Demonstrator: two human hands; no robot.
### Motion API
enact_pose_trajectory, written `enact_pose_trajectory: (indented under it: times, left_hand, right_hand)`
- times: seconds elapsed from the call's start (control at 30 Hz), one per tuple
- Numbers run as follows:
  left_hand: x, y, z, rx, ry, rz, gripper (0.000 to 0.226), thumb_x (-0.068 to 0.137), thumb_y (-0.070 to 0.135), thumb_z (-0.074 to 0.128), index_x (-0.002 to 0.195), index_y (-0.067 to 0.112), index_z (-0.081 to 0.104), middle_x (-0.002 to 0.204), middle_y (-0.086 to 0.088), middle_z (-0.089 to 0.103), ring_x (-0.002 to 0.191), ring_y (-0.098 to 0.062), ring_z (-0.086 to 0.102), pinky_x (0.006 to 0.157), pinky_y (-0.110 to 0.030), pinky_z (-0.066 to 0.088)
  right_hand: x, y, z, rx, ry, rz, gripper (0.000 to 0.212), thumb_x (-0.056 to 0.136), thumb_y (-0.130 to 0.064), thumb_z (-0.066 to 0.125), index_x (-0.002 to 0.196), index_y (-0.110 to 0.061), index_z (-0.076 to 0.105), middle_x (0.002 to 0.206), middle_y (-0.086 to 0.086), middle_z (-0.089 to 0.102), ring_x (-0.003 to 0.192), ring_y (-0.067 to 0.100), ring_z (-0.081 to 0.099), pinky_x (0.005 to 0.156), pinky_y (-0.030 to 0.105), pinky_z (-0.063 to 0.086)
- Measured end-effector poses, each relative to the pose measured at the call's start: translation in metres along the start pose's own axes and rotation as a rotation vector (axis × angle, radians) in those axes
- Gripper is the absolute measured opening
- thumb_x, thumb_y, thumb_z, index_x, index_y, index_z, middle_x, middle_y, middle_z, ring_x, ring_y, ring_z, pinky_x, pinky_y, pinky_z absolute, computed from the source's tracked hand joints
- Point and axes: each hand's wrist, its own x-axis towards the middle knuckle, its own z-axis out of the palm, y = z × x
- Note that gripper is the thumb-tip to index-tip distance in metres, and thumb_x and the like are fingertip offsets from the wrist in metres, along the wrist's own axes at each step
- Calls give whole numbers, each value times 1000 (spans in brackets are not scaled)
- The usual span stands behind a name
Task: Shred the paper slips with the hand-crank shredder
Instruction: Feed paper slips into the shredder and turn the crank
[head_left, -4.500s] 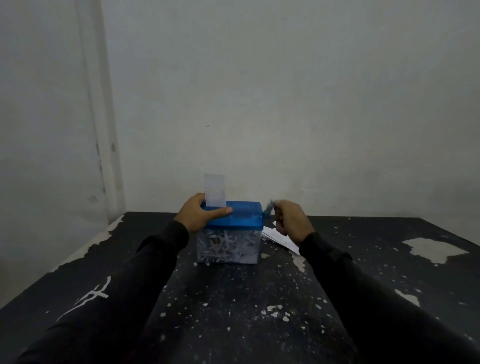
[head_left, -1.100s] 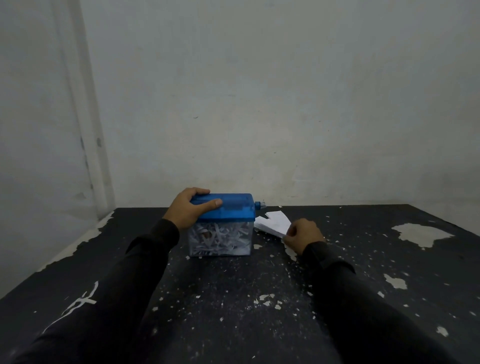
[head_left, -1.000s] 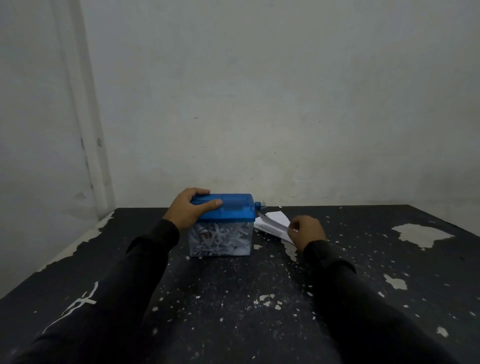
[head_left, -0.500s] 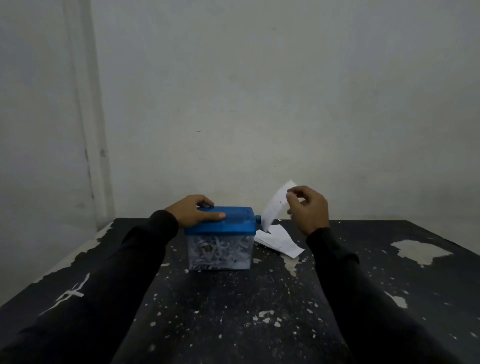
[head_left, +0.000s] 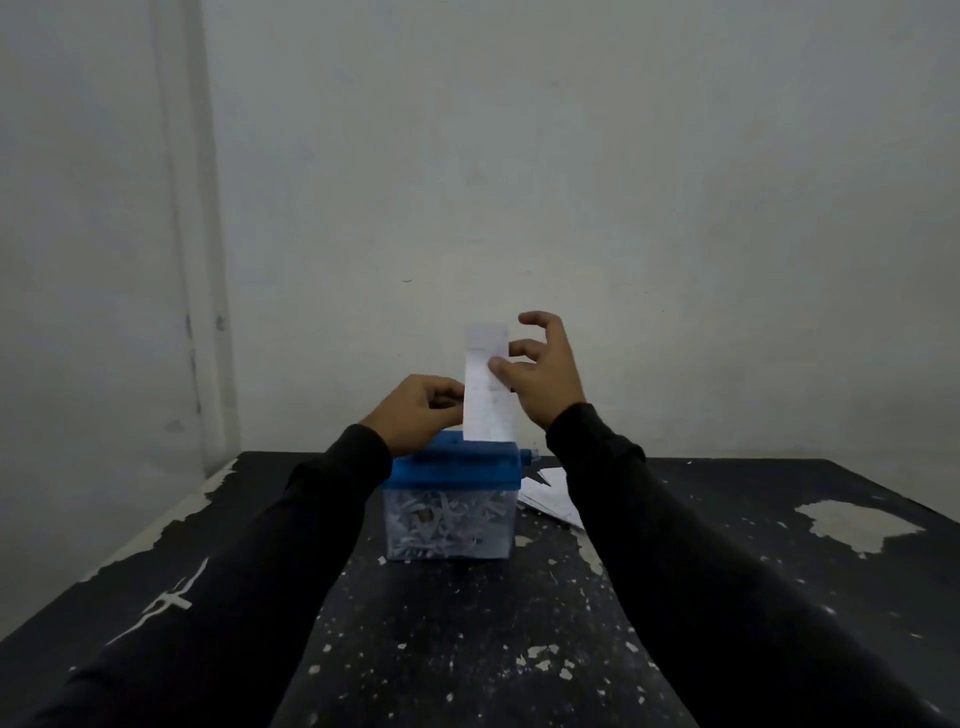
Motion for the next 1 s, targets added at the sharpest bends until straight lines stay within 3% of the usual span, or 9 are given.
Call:
enact_pose_trajectory:
  times: [0.1, 0.17, 0.27, 0.37, 0.5, 0.57, 0.73, 0.87, 1.0]
  left_hand:
    - [-3, 0, -5, -224, 91, -99, 25, 106, 24, 53, 106, 14, 76, 102, -8, 78, 98, -27, 73, 94, -40, 57]
    - [-5, -4, -13, -249, 70, -149, 29, 104, 33, 57, 111, 11, 75, 102, -8, 78, 92, -24, 74, 88, -38, 58]
    - [-9, -12, -19, -82, 36, -130, 15, 91, 12, 75, 105, 7, 73, 92, -7, 78, 82, -17, 73, 83, -37, 57]
    - [-10, -22, -20, -73, 187, -129, 10, 87, 0, 76, 95, 5, 72, 84, -9, 76, 77, -16, 73, 74, -28, 56]
    - [-13, -36, -26, -76, 348, -86, 9, 87, -5, 74, 94, -1, 70, 86, -9, 74, 76, -17, 71, 69, -19, 57]
    - [-17, -41, -27, -63, 380, -85, 10, 88, -4, 74, 98, -3, 69, 88, -7, 72, 78, -13, 70, 66, -15, 56]
    - [-21, -47, -26, -9, 366, -72, 8, 88, 0, 75, 93, 4, 70, 88, -2, 72, 76, -5, 69, 65, -14, 56]
    - [-22, -52, -27, 37, 362, -52, 13, 87, 3, 78, 87, 14, 70, 87, -1, 72, 80, -10, 69, 66, -13, 55]
    - [-22, -56, -27, 67, 370, -32, 12, 86, 4, 79, 87, 13, 71, 84, -3, 72, 78, -14, 68, 66, -12, 55]
  right_hand:
    - [5, 6, 13, -12, 34, 24, 50, 89, -9, 72, 125, -25, 43, 105, 5, 70, 91, 23, 72, 76, 34, 62]
    - [5, 10, 18, 32, 48, 39, 47, 89, -7, 72, 124, -22, 44, 102, 2, 69, 88, 22, 72, 72, 31, 62]
    - [2, 16, 25, 51, 45, 73, 46, 89, -8, 73, 124, -21, 46, 102, 3, 69, 90, 22, 71, 76, 36, 63]
    - [-2, 22, 31, 49, 46, 90, 44, 90, -15, 73, 124, -22, 47, 98, 3, 70, 86, 21, 72, 79, 37, 62]
    - [-13, 38, 15, -198, 98, 59, 36, 92, -33, 72, 120, -23, 52, 100, -5, 66, 87, 15, 65, 72, 23, 54]
    - [-22, 49, 3, -340, 73, 61, 35, 90, -41, 73, 115, -23, 57, 107, -6, 63, 93, 11, 60, 81, 27, 52]
    - [-44, 74, -14, -526, -134, 209, 82, 76, -71, 71, 133, -14, 55, 130, 1, 55, 117, 20, 55, 98, 38, 49]
    - [-56, 83, -15, -605, -179, 186, 79, 67, -89, 61, 84, -12, 59, 80, 6, 54, 71, 19, 52, 65, 34, 43]
    - [-57, 88, -15, -658, -221, 159, 98, 50, -102, 56, 89, -12, 65, 88, 11, 68, 78, 25, 64, 67, 39, 55]
